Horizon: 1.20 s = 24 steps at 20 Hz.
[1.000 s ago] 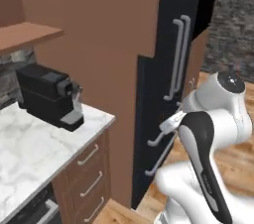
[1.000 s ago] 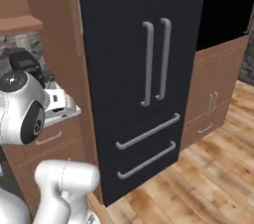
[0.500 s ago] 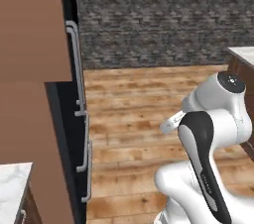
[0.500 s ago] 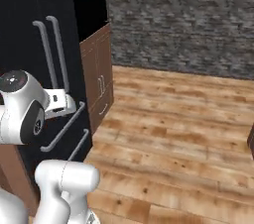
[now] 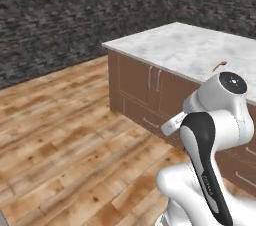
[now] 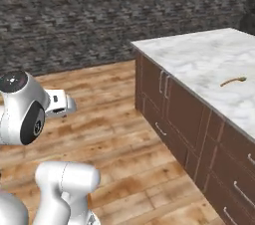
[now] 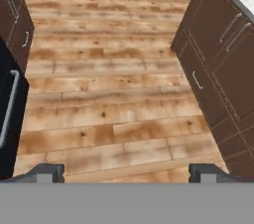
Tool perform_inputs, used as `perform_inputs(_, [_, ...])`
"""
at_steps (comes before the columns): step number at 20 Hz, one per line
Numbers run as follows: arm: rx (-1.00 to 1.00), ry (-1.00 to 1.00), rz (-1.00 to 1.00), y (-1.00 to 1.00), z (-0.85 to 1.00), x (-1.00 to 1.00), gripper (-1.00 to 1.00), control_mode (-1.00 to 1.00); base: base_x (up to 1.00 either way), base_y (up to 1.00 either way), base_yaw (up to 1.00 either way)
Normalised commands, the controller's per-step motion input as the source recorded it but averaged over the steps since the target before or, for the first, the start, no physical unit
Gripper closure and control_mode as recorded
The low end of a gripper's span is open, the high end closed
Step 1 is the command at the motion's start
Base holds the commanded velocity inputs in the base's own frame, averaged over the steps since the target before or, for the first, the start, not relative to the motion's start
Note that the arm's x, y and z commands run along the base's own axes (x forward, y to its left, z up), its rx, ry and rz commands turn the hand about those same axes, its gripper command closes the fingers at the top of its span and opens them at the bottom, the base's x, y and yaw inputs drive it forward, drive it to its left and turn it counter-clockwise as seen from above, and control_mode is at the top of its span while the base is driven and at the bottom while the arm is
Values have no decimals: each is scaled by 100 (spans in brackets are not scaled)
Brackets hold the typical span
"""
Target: Organize the utensils by type. Pick up the wooden spoons from the counter and place them in the open cabinet. Then pick up the metallic utensils from the counter and place them in the open drawer.
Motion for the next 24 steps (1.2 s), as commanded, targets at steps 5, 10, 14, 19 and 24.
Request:
perform_inputs(5, [0, 0, 0, 0, 0, 0, -100, 100, 0, 0, -100])
perform_inputs(10, [0, 0, 0, 0, 0, 0, -100, 100, 35, 19, -93])
perform_inputs(14, [0, 0, 0, 0, 0, 0, -100, 100, 71, 43, -72])
perform_inputs(19, [0, 0, 0, 0, 0, 0, -100, 100, 74, 53, -55])
perform_inputs(24, [0, 0, 0, 0, 0, 0, -100, 100, 48, 84, -23])
